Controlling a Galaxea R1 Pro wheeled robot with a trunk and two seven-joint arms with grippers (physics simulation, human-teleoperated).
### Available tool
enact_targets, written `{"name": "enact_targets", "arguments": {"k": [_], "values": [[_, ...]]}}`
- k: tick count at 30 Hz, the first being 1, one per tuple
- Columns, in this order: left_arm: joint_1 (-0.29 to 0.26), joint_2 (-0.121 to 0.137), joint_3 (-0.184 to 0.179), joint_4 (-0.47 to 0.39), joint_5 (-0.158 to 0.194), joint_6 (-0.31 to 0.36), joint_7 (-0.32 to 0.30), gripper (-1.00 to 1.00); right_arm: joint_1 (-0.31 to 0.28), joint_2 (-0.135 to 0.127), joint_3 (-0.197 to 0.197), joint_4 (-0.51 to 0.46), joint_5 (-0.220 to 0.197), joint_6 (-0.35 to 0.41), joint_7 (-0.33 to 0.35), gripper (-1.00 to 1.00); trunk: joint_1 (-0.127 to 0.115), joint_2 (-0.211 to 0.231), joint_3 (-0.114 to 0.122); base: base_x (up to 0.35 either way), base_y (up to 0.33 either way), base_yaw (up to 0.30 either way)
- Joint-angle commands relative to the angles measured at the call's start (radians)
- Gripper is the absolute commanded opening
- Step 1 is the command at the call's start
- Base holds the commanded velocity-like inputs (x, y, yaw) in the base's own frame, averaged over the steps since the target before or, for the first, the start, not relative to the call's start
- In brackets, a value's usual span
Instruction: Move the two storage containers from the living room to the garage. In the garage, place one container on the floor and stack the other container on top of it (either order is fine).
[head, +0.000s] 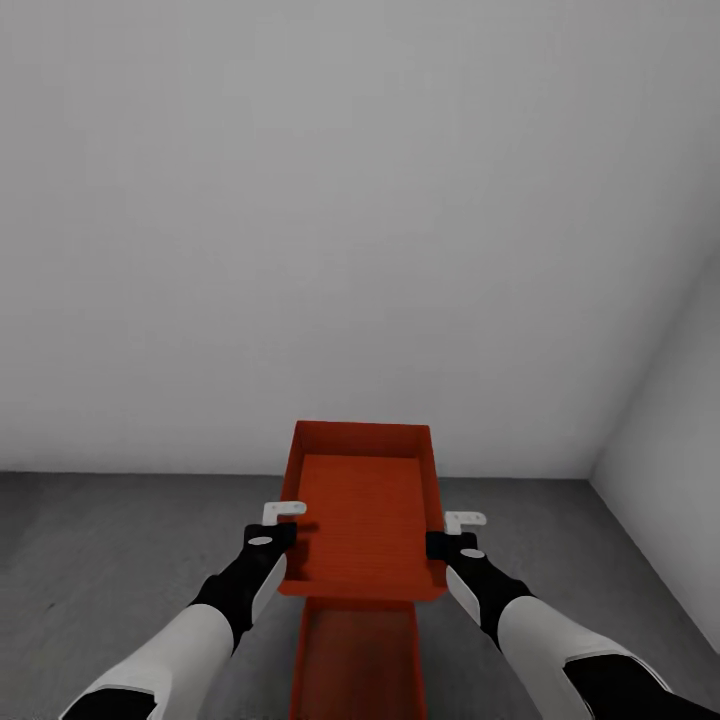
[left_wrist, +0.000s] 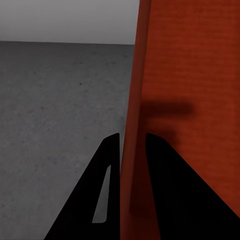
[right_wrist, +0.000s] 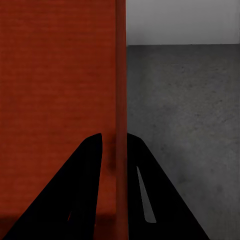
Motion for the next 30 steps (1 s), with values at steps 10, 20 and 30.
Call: {"name": "enact_targets", "arguments": {"k": [10, 20, 30], "values": [[0.000, 0.046, -0.005, 0.001, -0.001, 0.011, 0.012, -1.00, -0.002, -0.005, -0.013, -0.004, 0.008, -0.002, -0.030, -1.00, 0.001, -0.002, -0.018, 0.000, 0.000, 0.000], [0.000, 0.046, -0.005, 0.000, -0.001, 0.010, 0.011, -1.00, -0.002, -0.005, -0.013, -0.004, 0.008, -0.003, -0.030, -1.00, 0.001, -0.002, -0.034, 0.000, 0.000, 0.000], [0.000, 0.046, -0.005, -0.001, -0.001, 0.011, 0.011, -1.00, -0.002, -0.005, -0.013, -0.004, 0.008, -0.003, -0.030, -1.00, 0.001, -0.002, -0.050, 0.000, 0.000, 0.000]]}}
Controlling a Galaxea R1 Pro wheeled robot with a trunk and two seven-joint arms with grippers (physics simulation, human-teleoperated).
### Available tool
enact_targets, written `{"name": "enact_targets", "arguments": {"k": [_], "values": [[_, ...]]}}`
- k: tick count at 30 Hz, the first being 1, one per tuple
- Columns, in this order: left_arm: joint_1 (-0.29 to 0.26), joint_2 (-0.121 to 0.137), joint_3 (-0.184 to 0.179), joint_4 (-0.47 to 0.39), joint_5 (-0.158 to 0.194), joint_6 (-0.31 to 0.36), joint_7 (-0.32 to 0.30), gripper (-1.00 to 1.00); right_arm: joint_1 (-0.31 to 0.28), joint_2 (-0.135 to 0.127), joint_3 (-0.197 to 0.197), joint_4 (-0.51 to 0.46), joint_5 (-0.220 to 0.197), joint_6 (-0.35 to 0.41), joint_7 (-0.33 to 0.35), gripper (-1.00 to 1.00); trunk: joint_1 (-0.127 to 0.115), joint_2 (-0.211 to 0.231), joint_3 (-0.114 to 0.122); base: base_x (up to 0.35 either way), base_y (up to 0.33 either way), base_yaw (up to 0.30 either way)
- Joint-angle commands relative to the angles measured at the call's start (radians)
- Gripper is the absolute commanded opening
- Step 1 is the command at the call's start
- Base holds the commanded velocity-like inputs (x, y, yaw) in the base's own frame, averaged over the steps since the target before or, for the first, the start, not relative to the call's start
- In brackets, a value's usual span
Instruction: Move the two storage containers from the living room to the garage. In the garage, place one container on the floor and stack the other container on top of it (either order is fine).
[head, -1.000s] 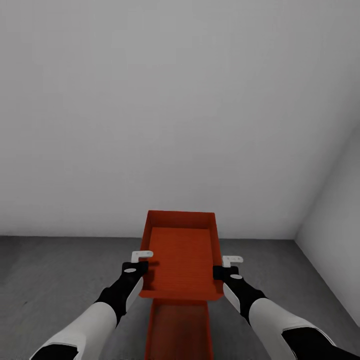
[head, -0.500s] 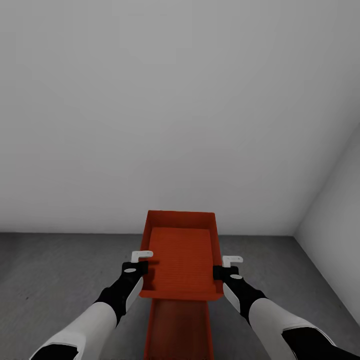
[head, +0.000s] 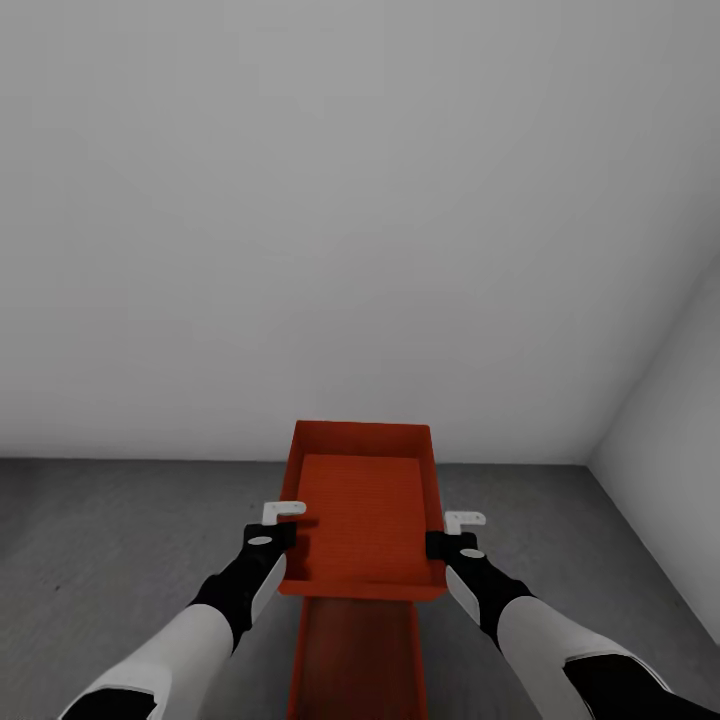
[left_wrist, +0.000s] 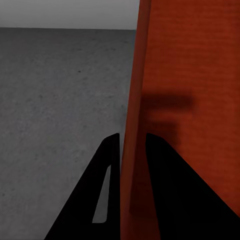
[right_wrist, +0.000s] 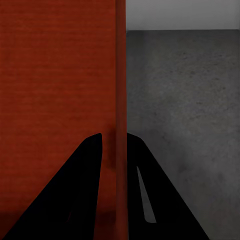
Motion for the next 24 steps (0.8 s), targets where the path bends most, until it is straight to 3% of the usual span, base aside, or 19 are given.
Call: {"name": "enact_targets", "arguments": {"k": [1, 24], "values": [[0.000, 0.045, -0.004, 0.001, -0.003, 0.011, 0.012, -1.00, -0.002, -0.007, -0.012, -0.004, 0.008, -0.003, -0.029, -1.00, 0.000, -0.002, -0.004, 0.000, 0.000, 0.000], [0.000, 0.045, -0.003, 0.000, -0.003, 0.011, 0.012, -1.00, -0.002, -0.007, -0.012, -0.004, 0.008, -0.008, -0.028, -1.00, 0.000, -0.002, -0.040, 0.000, 0.000, 0.000]]}}
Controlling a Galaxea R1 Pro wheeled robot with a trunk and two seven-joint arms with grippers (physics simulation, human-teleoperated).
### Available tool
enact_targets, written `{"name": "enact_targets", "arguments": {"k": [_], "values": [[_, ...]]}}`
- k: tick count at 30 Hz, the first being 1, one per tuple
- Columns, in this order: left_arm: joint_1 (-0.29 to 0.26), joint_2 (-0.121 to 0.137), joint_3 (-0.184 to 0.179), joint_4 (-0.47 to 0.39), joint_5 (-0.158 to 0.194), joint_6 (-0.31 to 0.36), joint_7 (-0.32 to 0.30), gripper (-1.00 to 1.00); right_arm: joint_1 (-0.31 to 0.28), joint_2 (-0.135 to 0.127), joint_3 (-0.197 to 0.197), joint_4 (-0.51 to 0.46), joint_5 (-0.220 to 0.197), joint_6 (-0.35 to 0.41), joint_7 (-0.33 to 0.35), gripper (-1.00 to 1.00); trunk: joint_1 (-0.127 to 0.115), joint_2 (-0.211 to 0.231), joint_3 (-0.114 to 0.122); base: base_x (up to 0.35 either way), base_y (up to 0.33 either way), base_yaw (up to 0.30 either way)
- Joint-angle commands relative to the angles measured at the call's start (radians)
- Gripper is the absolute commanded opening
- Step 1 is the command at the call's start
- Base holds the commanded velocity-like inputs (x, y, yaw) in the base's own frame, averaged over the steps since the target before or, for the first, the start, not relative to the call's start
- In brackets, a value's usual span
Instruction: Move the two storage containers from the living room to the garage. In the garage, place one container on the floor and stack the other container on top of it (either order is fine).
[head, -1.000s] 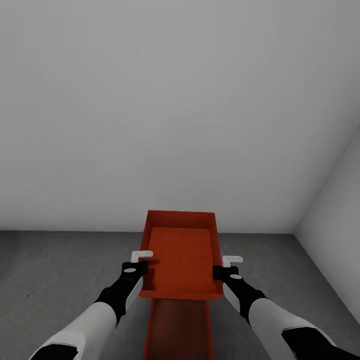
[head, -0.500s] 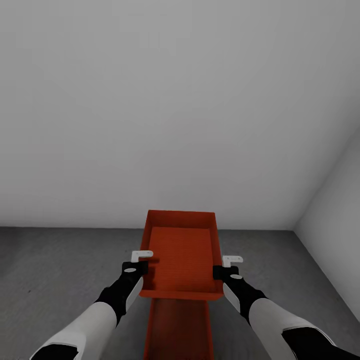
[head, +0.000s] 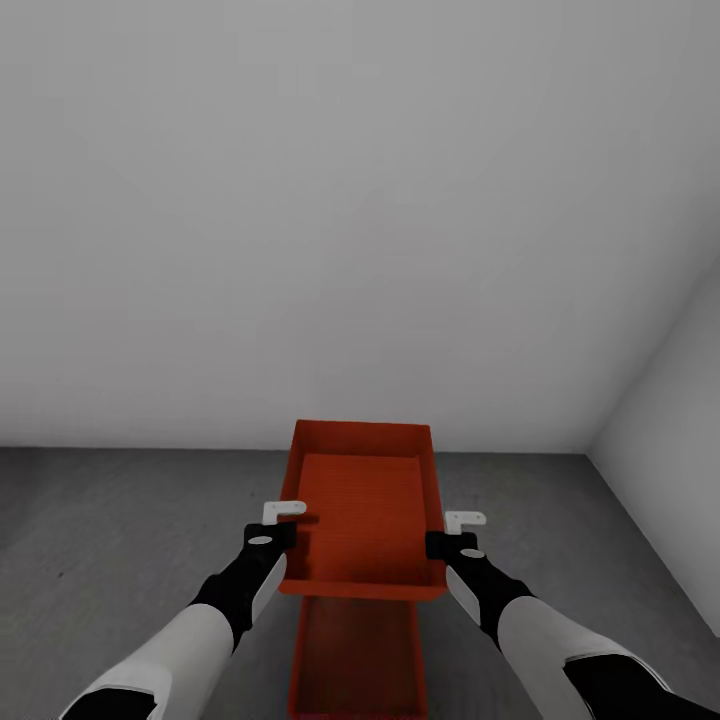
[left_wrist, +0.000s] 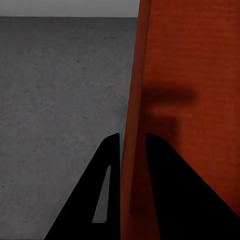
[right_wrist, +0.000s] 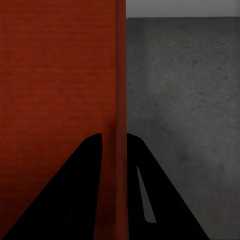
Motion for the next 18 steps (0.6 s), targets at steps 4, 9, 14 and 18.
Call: {"name": "enact_targets", "arguments": {"k": [4, 9, 14, 18], "values": [[0.000, 0.045, -0.003, 0.002, -0.001, 0.011, 0.012, -1.00, -0.002, -0.006, -0.011, -0.003, 0.008, -0.005, -0.030, -1.00, 0.000, -0.002, -0.008, 0.000, 0.000, 0.000], [0.000, 0.045, -0.003, 0.002, -0.001, 0.011, 0.012, -1.00, -0.002, -0.005, -0.011, -0.002, 0.008, -0.006, -0.030, -1.00, 0.000, -0.002, -0.016, 0.000, 0.000, 0.000], [0.000, 0.045, -0.003, 0.002, -0.001, 0.011, 0.012, -1.00, -0.002, -0.004, -0.010, 0.003, 0.008, -0.006, -0.031, -1.00, 0.000, -0.002, -0.024, 0.000, 0.000, 0.000], [0.000, 0.045, -0.003, 0.002, -0.001, 0.011, 0.012, -1.00, -0.002, -0.004, -0.009, 0.004, 0.008, -0.006, -0.031, -1.00, 0.000, -0.002, -0.031, 0.000, 0.000, 0.000]]}}
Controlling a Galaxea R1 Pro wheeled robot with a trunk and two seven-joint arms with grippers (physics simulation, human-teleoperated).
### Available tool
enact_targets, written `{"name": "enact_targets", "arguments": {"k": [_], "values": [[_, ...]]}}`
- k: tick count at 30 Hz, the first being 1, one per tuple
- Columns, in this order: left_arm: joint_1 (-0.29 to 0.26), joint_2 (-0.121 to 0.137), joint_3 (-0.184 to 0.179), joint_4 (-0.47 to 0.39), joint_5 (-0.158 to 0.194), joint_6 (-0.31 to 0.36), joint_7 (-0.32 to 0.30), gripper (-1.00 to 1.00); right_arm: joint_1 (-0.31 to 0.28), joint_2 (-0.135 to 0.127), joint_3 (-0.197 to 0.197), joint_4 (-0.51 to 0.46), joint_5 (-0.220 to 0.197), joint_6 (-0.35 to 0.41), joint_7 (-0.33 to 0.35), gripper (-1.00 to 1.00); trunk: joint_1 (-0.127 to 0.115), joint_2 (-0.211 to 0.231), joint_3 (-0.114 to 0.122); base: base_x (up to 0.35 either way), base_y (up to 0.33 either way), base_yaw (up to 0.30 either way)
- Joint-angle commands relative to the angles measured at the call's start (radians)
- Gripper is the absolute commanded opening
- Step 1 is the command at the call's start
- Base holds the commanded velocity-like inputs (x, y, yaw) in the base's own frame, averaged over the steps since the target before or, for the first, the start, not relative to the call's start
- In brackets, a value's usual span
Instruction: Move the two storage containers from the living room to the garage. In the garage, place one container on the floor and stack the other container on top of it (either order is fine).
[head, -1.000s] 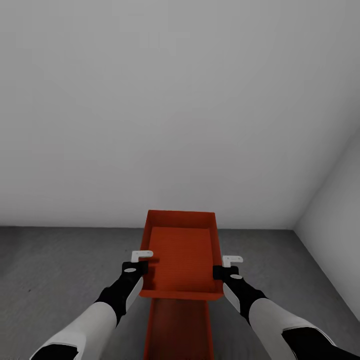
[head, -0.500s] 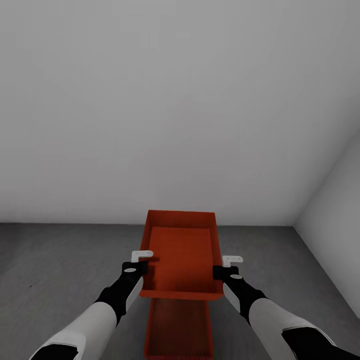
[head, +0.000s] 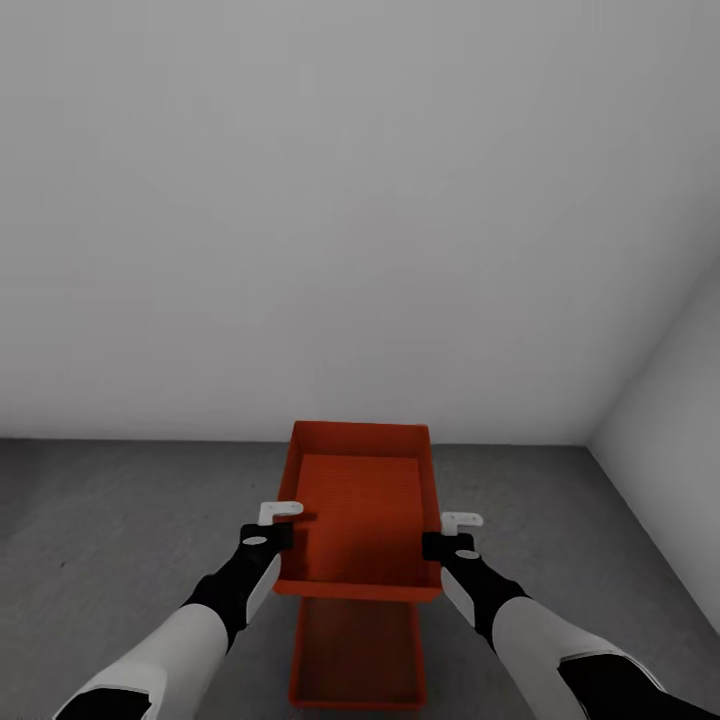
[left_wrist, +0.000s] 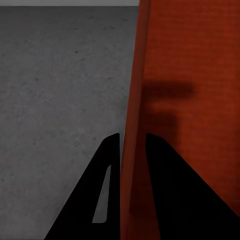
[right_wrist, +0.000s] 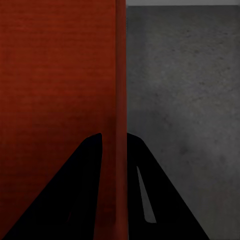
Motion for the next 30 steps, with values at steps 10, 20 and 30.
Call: {"name": "enact_targets", "arguments": {"k": [10, 20, 30], "values": [[0.000, 0.027, -0.003, 0.000, -0.005, 0.010, 0.037, -1.00, -0.001, -0.021, -0.010, -0.003, 0.007, -0.003, -0.007, -1.00, 0.000, -0.002, -0.018, 0.000, 0.000, 0.000], [0.000, 0.026, -0.003, -0.001, -0.001, 0.010, 0.037, -1.00, -0.001, -0.022, -0.010, -0.003, 0.009, -0.003, -0.006, -1.00, 0.000, -0.002, -0.034, 0.000, 0.000, 0.000], [0.000, 0.027, -0.003, -0.001, 0.040, 0.010, 0.037, -1.00, -0.001, -0.022, -0.010, -0.003, 0.010, -0.003, -0.005, -1.00, 0.000, -0.002, -0.050, 0.000, 0.000, 0.000]]}}
